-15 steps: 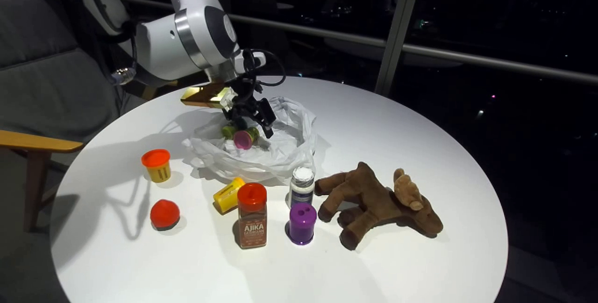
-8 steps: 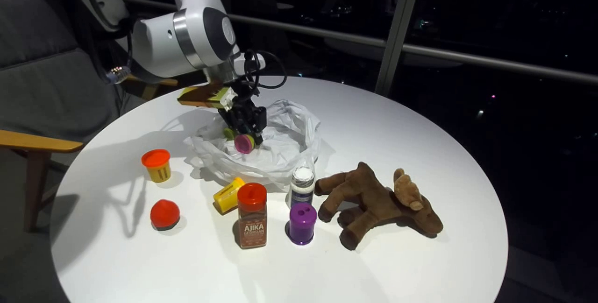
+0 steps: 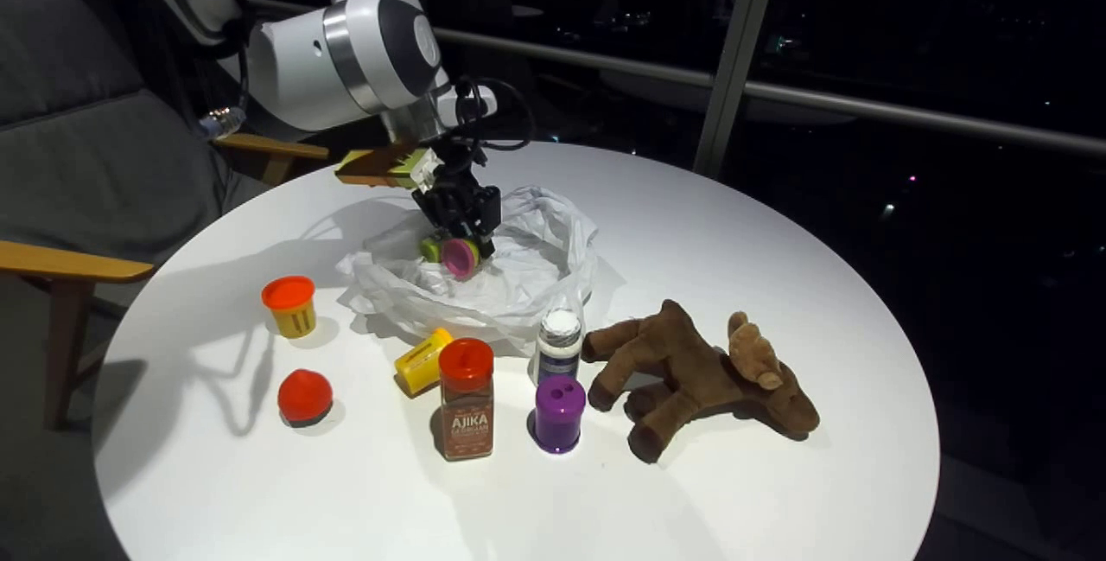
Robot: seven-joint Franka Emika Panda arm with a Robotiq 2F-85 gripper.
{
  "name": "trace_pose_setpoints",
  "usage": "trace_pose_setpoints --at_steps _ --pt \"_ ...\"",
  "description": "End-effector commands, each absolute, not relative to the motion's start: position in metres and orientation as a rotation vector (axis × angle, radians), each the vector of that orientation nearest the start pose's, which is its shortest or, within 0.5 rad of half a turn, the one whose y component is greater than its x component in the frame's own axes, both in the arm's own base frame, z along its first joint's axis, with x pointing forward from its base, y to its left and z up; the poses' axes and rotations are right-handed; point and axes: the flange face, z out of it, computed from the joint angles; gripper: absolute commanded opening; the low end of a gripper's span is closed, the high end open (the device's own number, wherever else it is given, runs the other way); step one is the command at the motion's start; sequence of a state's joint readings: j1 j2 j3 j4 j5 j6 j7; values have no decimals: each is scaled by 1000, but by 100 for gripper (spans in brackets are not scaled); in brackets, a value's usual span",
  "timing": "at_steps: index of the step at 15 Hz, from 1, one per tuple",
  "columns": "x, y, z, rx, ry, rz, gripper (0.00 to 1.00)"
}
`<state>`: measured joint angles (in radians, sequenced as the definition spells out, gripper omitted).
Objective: Remove the objects from the plastic and put them on the table.
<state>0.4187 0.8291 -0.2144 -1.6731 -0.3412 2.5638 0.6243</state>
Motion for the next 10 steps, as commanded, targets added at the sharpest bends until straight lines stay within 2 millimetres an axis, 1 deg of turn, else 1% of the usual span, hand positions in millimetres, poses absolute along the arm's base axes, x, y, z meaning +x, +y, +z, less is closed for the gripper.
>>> trace_pose_setpoints --at_steps 1,2,3,4,6,7,8,9,10 --pt "655 164 188 -3415 269 -468 18" --pt "652 168 200 -3409 309 -489 18" --pt "644 175 212 -3402 355 -468 18" --pt "635 188 220 -3399 388 -425 18" --pt "610 220 227 -3401 372 -336 18" --pt "597 237 229 -3399 355 -292 18" --pt "586 255 225 -3398 350 -252 18" --pt "574 273 218 -3394 342 -201 18" --pt "563 290 207 -3390 336 -142 18"
